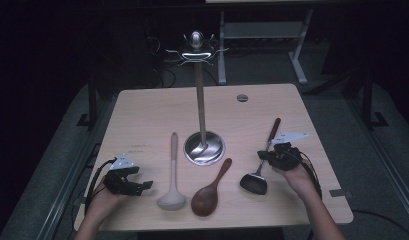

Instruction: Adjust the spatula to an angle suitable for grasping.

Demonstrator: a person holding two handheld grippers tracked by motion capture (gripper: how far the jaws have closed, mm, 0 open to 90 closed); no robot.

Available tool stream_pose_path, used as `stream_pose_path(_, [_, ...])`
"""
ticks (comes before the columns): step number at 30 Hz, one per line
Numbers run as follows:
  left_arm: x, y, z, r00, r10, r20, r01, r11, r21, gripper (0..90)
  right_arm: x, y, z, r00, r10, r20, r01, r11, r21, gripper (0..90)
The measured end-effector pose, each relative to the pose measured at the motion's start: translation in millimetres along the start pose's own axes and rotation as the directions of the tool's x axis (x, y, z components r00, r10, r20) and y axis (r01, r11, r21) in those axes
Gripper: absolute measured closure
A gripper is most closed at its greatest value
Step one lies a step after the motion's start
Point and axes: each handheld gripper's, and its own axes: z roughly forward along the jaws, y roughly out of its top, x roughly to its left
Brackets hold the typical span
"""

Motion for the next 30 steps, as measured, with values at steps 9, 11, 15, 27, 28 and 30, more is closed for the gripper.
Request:
stream_pose_path(9, [0.9, 3.8, 3.4, 0.9999, -0.003, -0.011, 0.003, 0.9999, -0.014, 17.3, 9.2, 6.9, 20.3, 0.9991, -0.022, -0.036, 0.025, 0.998, 0.062, 90.0])
stream_pose_path(11, [0.2, 3.6, 3.7, 0.9999, -0.004, -0.017, 0.004, 0.9998, -0.018, 17.3, 12.9, 6.7, 25.6, 0.9986, -0.037, -0.037, 0.041, 0.994, 0.097, 90.0])
stream_pose_path(15, [-0.8, 3.2, 2.1, 0.9998, 0.004, -0.019, -0.005, 0.9998, -0.021, 17.3, 17.0, 5.7, 29.3, 0.9979, -0.056, -0.031, 0.060, 0.988, 0.141, 90.0])
stream_pose_path(27, [4.8, 4.2, 1.6, 0.9999, -0.004, -0.014, 0.003, 0.9995, -0.031, 17.3, 8.2, -5.1, 29.8, 0.9987, -0.049, -0.016, 0.052, 0.971, 0.232, 90.0])
stream_pose_path(28, [4.9, 4.2, 1.5, 0.9999, -0.001, -0.013, 0.001, 0.9996, -0.028, 17.3, 7.8, -5.4, 28.7, 0.9986, -0.050, -0.015, 0.052, 0.971, 0.233, 90.0])
stream_pose_path(30, [4.6, 4.3, 1.7, 0.9999, -0.001, -0.013, 0.001, 0.9996, -0.030, 17.3, 7.0, -7.1, 24.8, 0.9986, -0.053, -0.004, 0.053, 0.970, 0.239, 90.0])
